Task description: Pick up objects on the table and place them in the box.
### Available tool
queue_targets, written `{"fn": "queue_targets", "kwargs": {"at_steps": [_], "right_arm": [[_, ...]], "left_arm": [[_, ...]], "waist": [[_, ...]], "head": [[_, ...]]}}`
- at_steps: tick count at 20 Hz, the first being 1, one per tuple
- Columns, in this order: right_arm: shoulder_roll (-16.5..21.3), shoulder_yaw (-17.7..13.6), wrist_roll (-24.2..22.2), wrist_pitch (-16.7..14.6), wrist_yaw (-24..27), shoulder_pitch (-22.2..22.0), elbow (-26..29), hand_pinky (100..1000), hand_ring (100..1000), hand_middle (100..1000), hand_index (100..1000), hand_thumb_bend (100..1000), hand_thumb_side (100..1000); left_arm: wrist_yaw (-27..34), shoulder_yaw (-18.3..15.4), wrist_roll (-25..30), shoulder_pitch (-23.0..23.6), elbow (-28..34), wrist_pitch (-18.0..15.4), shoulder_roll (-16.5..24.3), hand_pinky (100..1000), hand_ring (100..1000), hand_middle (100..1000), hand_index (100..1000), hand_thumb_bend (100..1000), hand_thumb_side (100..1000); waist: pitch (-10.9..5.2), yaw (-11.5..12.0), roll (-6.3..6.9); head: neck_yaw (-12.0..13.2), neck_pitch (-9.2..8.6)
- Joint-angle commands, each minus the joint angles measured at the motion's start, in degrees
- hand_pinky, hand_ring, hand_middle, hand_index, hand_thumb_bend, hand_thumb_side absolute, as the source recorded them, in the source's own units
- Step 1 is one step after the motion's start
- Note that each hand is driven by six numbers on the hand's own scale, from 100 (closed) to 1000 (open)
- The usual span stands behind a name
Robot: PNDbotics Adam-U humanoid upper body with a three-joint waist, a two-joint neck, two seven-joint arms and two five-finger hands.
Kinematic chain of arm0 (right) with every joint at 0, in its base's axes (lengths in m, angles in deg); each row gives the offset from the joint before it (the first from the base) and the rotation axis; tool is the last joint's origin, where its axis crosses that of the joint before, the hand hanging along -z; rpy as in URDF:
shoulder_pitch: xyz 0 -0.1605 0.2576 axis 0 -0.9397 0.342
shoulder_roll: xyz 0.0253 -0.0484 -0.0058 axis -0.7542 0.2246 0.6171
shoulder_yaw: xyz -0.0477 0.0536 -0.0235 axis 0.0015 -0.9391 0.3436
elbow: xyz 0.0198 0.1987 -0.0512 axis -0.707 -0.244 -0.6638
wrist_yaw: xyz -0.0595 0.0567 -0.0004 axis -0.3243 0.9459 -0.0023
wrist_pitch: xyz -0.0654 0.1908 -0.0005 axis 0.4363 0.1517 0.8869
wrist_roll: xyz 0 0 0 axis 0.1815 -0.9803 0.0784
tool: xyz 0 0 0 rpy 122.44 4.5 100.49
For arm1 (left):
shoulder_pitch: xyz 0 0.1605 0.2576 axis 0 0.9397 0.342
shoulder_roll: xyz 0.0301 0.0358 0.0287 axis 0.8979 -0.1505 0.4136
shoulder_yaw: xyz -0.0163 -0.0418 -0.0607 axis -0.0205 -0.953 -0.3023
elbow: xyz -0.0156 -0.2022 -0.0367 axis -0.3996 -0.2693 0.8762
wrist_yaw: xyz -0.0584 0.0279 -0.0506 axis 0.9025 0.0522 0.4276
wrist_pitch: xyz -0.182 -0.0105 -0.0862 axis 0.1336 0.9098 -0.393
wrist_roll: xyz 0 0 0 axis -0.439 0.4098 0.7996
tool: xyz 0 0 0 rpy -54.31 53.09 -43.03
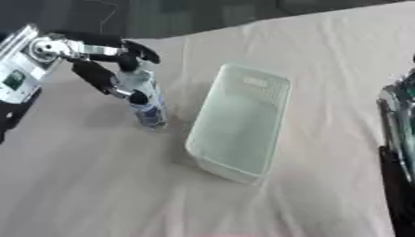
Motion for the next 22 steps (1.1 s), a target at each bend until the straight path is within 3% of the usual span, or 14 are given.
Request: {"fn": "queue_targets", "kwargs": {"at_steps": [1, 14, 18, 20, 22], "right_arm": [[-0.4, 0.2, 0.9, -1.1, -0.1, 1.1, 0.7, 407, 519, 564, 639, 100, 1000], [-0.9, 0.3, 0.8, -1.2, -0.1, 1.5, 0.7, 407, 519, 564, 639, 100, 1000], [-1.1, 0.3, 0.9, -1.3, -0.1, 1.6, 0.7, 407, 519, 564, 639, 100, 1000], [-1.1, 0.3, 0.9, -1.3, -0.1, 1.6, 0.7, 407, 519, 564, 639, 100, 1000], [-1.2, 0.3, 0.9, -1.3, -0.1, 1.7, 0.7, 407, 519, 564, 639, 100, 1000]], "left_arm": [[0.2, -0.2, 0.2, -0.6, 0.1, -0.2, 0.5, 1000, 1000, 1000, 1000, 564, 787], [0.0, 0.0, -0.7, 0.2, -1.6, -0.7, -1.3, 993, 970, 1000, 995, 542, 784], [-1.8, -0.1, -3.8, 0.8, -2.5, -0.4, -2.1, 848, 775, 880, 934, 485, 754], [-2.9, -0.1, -6.1, 1.2, -2.9, -0.2, -2.4, 714, 601, 811, 919, 465, 727], [-3.8, 0.0, -8.1, 1.6, -3.4, 0.1, -2.6, 587, 516, 751, 902, 425, 692]], "waist": [[-0.85, 0.0, -0.09], [-0.53, -0.5, -0.28], [-0.44, -0.7, -0.4], [-0.39, -0.7, -0.46], [-0.36, -0.7, -0.51]], "head": [[0.5, -0.05], [0.8, -0.05], [0.9, -0.05], [1.0, -0.05], [1.0, -0.05]]}}
